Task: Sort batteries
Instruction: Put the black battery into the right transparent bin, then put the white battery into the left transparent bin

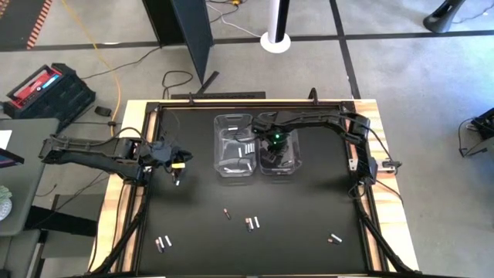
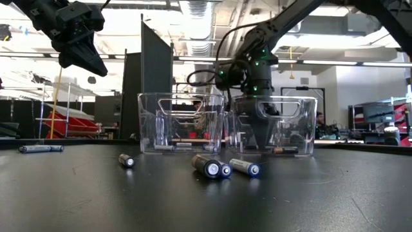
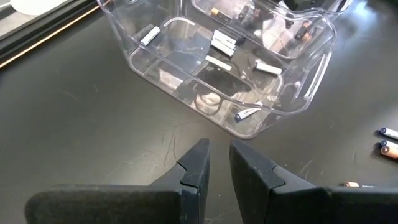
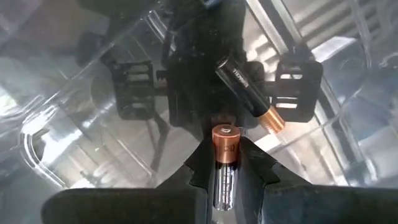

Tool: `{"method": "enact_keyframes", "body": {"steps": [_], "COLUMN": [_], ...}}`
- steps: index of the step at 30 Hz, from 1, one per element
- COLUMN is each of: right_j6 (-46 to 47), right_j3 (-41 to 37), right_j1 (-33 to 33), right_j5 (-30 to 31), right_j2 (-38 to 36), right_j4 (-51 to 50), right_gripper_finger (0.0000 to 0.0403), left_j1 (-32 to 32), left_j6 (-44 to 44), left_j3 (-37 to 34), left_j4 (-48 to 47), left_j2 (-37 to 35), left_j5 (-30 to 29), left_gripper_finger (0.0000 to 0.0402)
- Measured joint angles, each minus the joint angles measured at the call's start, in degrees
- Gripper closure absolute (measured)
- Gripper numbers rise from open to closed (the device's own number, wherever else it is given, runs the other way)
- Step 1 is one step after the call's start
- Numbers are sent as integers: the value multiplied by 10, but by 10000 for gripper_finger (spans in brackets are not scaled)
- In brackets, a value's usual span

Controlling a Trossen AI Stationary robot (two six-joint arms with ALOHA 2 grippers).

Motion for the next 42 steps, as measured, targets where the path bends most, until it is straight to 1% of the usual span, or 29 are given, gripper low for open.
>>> {"method": "enact_keyframes", "body": {"steps": [5,8,12,19,25,28,31,33,36,42], "right_j6": [0,1,1,1,1,4,13,20,50,123], "right_j3": [0,-2,-3,-3,34,65,91,101,105,105], "right_j1": [1,1,-1,-3,-7,-9,-10,-9,-9,0], "right_j5": [2,2,2,2,2,2,5,6,7,9], "right_j2": [3,-3,-11,-12,-13,-13,-18,-30,-67,-169], "right_j4": [4,8,15,9,-57,-98,-118,-119,-118,-125], "right_gripper_finger": [340,333,308,253,221,216,215,215,214,214], "left_j1": [0,0,0,0,0,0,0,0,0,0], "left_j6": [0,0,0,-4,-9,-9,-9,-9,-9,0], "left_j3": [0,0,0,0,0,0,0,0,0,0], "left_j4": [0,0,-1,-1,-1,-1,-1,-1,-1,-4], "left_j2": [0,0,0,0,0,0,0,0,0,0], "left_j5": [0,0,0,0,0,0,0,0,0,0], "left_gripper_finger": [345,345,345,345,345,345,345,345,345,345]}}
